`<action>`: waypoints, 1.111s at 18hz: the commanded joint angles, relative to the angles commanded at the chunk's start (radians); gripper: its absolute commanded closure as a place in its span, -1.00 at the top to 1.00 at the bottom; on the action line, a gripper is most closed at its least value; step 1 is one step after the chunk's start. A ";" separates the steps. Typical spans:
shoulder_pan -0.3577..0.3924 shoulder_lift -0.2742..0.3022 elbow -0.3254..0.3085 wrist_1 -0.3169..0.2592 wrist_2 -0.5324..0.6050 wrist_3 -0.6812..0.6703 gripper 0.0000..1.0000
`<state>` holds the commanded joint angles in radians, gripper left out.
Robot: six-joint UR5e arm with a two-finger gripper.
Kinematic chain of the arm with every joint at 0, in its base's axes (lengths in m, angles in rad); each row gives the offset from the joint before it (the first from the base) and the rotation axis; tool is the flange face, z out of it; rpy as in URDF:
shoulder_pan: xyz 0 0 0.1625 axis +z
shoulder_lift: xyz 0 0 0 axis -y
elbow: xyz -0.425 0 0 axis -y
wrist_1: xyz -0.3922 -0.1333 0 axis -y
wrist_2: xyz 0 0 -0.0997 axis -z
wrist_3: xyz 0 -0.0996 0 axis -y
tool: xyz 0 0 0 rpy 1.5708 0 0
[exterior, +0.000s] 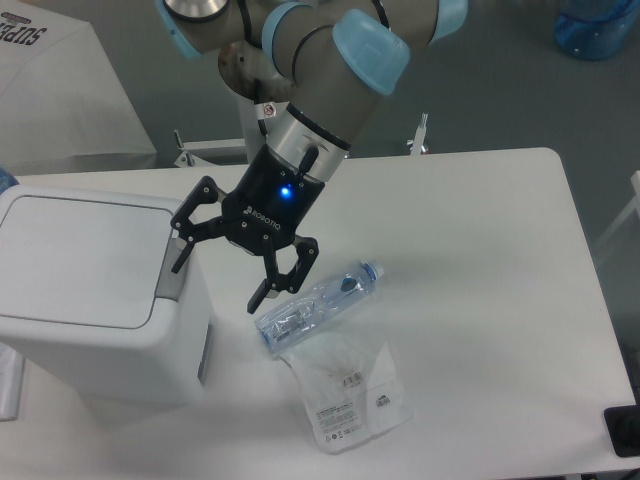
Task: Open the trash can
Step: 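Push the gripper fingers against the lid to flip it open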
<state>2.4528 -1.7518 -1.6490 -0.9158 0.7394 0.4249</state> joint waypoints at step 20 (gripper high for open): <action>0.000 0.005 -0.051 0.006 0.003 0.002 1.00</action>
<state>2.4528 -1.7472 -1.6997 -0.9097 0.7424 0.4264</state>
